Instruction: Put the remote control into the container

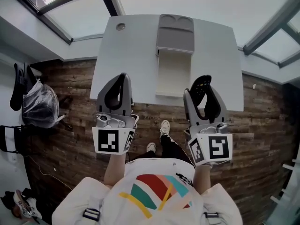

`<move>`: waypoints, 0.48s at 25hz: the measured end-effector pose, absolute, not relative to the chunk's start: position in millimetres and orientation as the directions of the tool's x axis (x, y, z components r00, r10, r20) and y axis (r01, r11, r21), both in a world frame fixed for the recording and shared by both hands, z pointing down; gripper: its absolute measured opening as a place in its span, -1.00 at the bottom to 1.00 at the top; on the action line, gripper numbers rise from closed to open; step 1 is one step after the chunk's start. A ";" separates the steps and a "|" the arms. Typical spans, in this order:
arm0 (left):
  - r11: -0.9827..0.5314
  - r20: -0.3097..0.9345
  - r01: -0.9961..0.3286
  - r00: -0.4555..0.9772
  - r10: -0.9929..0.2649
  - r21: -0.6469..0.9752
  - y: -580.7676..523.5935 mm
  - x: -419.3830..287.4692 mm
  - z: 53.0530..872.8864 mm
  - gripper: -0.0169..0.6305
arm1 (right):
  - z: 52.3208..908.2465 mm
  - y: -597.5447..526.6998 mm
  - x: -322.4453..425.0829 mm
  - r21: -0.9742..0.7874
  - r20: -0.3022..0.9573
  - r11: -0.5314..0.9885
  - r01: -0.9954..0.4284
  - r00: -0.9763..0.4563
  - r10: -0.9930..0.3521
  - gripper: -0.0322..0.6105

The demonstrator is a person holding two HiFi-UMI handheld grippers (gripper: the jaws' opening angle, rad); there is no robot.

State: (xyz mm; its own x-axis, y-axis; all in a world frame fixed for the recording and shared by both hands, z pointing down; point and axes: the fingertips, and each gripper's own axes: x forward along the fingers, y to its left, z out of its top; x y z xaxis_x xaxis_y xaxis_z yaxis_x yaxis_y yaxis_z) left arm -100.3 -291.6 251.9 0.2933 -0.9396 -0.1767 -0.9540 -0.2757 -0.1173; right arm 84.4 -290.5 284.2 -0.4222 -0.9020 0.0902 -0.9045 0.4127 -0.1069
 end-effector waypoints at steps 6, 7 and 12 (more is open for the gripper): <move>-0.276 -0.157 -0.952 0.295 -0.943 -0.132 -339.5 -83.9 253.0 -0.93 | 293.5 -338.9 96.4 -0.136 0.114 0.419 -0.898 -0.434 -0.894 -0.11; -0.275 -0.156 -0.952 0.294 -0.943 -0.135 -346.0 -81.3 251.8 -0.93 | 293.9 -346.2 98.3 -0.141 0.115 0.420 -0.896 -0.436 -0.892 -0.11; -0.267 -0.146 -0.955 0.284 -0.948 -0.127 -365.4 -78.0 248.2 -0.93 | 292.9 -368.9 97.3 -0.152 0.132 0.431 -0.889 -0.451 -0.883 -0.11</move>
State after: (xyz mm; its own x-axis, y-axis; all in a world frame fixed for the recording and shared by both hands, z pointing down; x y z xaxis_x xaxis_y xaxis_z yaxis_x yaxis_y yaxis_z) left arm -78.0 -365.4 248.2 0.2843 -0.9476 -0.1458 -0.9552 -0.2670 -0.1275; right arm 97.3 -368.9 292.9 -0.4506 -0.8829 0.1320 -0.8894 0.4311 -0.1520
